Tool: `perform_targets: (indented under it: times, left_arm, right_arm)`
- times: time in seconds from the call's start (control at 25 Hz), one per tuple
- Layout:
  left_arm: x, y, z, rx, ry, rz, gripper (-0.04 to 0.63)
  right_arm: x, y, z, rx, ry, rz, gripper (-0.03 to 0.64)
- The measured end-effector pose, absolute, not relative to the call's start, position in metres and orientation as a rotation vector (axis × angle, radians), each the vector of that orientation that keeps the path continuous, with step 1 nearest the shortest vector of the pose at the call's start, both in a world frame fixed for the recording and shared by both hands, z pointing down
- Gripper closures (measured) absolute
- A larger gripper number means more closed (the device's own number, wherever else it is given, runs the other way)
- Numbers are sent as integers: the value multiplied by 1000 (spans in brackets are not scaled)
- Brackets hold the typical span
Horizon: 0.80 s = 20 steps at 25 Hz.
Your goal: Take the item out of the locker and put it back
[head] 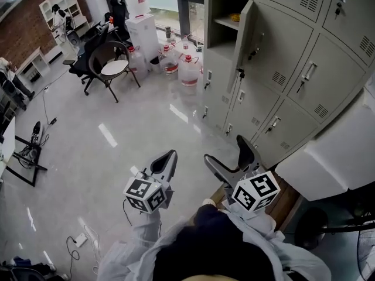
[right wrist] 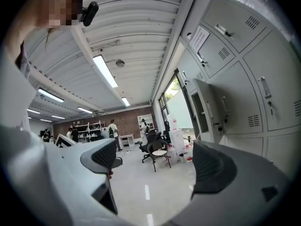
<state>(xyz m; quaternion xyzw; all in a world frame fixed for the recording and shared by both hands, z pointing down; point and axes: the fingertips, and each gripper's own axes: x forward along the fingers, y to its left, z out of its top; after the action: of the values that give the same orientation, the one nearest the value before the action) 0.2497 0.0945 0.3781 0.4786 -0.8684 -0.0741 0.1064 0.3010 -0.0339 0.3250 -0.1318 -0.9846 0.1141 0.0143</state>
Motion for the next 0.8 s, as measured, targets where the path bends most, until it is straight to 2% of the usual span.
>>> perform_targets:
  times: [0.28, 0.44, 0.8]
  left_arm:
    - [189, 50, 389, 1342, -2587, -238, 588]
    - [163, 38, 394, 1309, -2594, -251, 588]
    - [74, 21, 401, 1322, -2604, -231, 588]
  right_arm:
    - [233, -69, 335, -538, -3012, 346, 127]
    - [205, -80, 343, -579, -2967, 463, 127]
    - [130, -99, 356, -543, -2978, 448, 127]
